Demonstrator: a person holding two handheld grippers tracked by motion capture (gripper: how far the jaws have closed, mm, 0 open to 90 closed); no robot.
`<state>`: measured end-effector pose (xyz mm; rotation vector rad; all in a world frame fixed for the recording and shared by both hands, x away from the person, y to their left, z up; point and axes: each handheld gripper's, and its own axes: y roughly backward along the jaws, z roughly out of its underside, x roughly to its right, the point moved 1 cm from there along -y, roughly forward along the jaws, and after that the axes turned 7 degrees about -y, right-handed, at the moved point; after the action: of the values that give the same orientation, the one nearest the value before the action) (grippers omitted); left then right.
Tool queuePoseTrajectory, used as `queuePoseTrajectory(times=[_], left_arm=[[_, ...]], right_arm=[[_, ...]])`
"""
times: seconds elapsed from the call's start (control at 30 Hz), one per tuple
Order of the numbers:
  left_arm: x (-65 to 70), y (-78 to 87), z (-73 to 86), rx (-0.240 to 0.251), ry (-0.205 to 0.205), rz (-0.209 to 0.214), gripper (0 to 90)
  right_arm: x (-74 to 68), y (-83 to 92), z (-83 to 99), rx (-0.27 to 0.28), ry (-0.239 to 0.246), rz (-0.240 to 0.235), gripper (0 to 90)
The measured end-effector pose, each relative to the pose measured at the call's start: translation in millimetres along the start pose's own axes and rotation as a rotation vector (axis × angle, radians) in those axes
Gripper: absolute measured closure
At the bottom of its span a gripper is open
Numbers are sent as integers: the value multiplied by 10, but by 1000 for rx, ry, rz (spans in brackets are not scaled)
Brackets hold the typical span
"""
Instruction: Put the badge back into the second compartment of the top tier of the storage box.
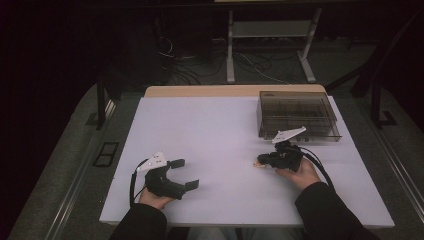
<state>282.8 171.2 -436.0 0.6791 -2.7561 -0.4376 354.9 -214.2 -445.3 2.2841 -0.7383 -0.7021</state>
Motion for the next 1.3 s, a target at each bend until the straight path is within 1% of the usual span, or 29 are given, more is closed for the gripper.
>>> queuePoseTrajectory(times=[0.07, 0.17, 0.33, 0.37, 0.4, 0.43, 0.47, 0.53, 0.77, 0.93, 1.1, 1.17, 1.3], left_arm=[[-1, 2, -1, 2, -1, 0, 0], [-2, 7, 0, 3, 0, -1, 0], [-1, 15, -3, 5, -4, -2, 0], [2, 17, -4, 6, -2, -3, 0], [1, 18, -5, 8, -3, -3, 0], [-1, 19, -4, 8, -3, -3, 0], [-3, 19, -4, 6, -3, -3, 0], [-4, 17, -2, 6, -3, -2, 0], [-5, 19, -3, 7, -2, -3, 0], [-4, 15, -1, 5, -1, -2, 0], [-6, 13, 1, 3, 0, -3, 0], [-4, 12, 2, 3, 1, -3, 0], [-7, 14, 6, 4, 4, -5, 0]], right_arm=[[-15, 6, -3, -3, 1, 8, 832], [-17, 22, -6, -6, -3, 4, 836], [-1, 67, 4, -40, -8, -9, 854], [3, 81, 1, -37, -15, -21, 869], [3, 81, 1, -37, -15, -21, 869], [11, 94, -8, -40, -38, -62, 872], [-15, 97, -13, -46, -22, -42, 872], [-19, 96, -17, -48, -25, -40, 872], [1, 118, -24, -73, -49, -55, 872], [-3, 124, -26, -80, -52, -68, 872], [-16, 135, -34, -102, -62, -72, 871], [-26, 163, -49, -103, -70, -80, 871], [-30, 210, -62, -104, -76, -81, 871]])
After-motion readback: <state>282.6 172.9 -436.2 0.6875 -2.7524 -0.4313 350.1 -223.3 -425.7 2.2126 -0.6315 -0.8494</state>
